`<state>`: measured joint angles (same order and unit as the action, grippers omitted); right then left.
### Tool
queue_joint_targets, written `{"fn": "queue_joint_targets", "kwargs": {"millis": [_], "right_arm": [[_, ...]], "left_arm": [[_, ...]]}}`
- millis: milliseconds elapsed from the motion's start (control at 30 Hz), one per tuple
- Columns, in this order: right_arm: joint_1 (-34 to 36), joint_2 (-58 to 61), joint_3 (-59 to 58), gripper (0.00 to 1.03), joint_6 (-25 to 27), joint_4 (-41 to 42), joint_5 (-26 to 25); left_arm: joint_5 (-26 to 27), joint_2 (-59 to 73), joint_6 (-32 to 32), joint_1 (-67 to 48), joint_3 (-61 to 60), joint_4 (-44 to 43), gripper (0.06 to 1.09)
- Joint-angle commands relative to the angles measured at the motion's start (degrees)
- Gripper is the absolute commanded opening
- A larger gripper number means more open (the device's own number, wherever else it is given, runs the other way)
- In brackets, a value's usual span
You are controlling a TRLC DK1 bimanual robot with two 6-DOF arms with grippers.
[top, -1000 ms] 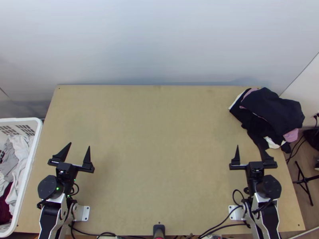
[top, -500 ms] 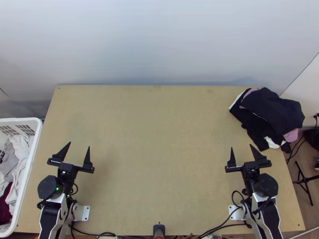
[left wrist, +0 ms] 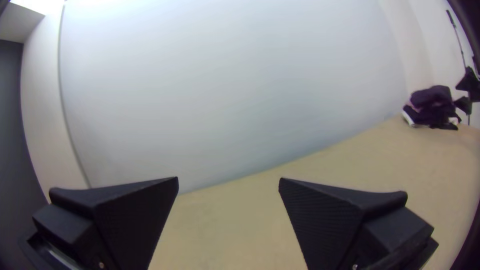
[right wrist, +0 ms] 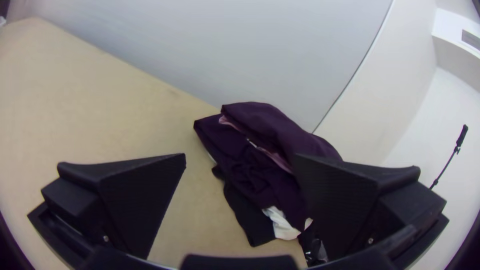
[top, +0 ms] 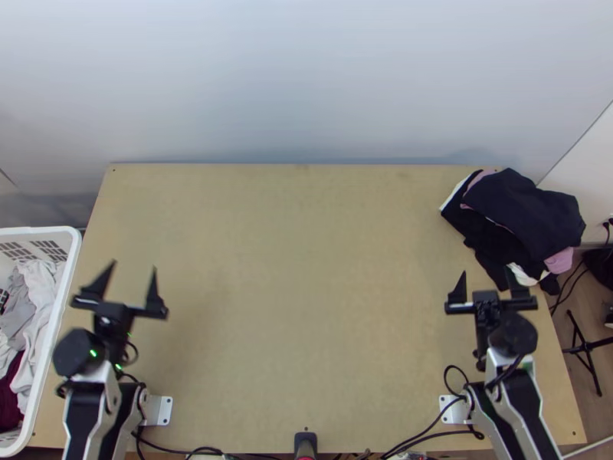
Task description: Fold the t-shirt
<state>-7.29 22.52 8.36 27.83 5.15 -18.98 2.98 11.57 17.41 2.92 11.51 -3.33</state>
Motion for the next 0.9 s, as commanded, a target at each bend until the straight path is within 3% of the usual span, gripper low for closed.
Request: {"fn": "queue_joint_targets", "kwargs": {"millis": [0,200,300,367,467,633,800,867], "right_arm": [[1.75,15.01,16.95,0.99,-9.55,-5.50,-1.32],[-0.01,28.01,42.79,0.99,-23.44,-30.11,1.49],[-2.55,28.63,51.14,0.99,-26.87,-35.38,3.95],[-2.99,29.77,55.27,0.99,-28.80,-37.93,5.18],[-3.96,32.23,60.55,0.99,-28.27,-42.68,5.45],[-4.31,32.32,63.71,0.99,-23.44,-46.02,5.54],[-4.66,29.07,64.06,0.99,-23.00,-46.81,6.50],[-5.72,28.63,63.80,0.99,-23.18,-47.60,6.85]], "left_arm": [[0.00,22.44,-4.31,13.96,19.25,0.52,1.04],[0.88,32.99,-3.08,35.75,32.35,18.27,1.04],[5.01,36.06,1.05,49.38,29.89,18.45,1.04],[5.28,39.58,7.29,53.77,27.69,17.66,1.04],[5.45,48.19,21.97,57.55,24.88,15.64,1.04],[3.34,64.63,22.05,66.78,30.77,12.83,1.04],[1.41,75.09,31.11,69.77,37.18,12.47,1.03],[-1.14,79.57,36.12,69.50,38.59,12.30,0.95]]}}
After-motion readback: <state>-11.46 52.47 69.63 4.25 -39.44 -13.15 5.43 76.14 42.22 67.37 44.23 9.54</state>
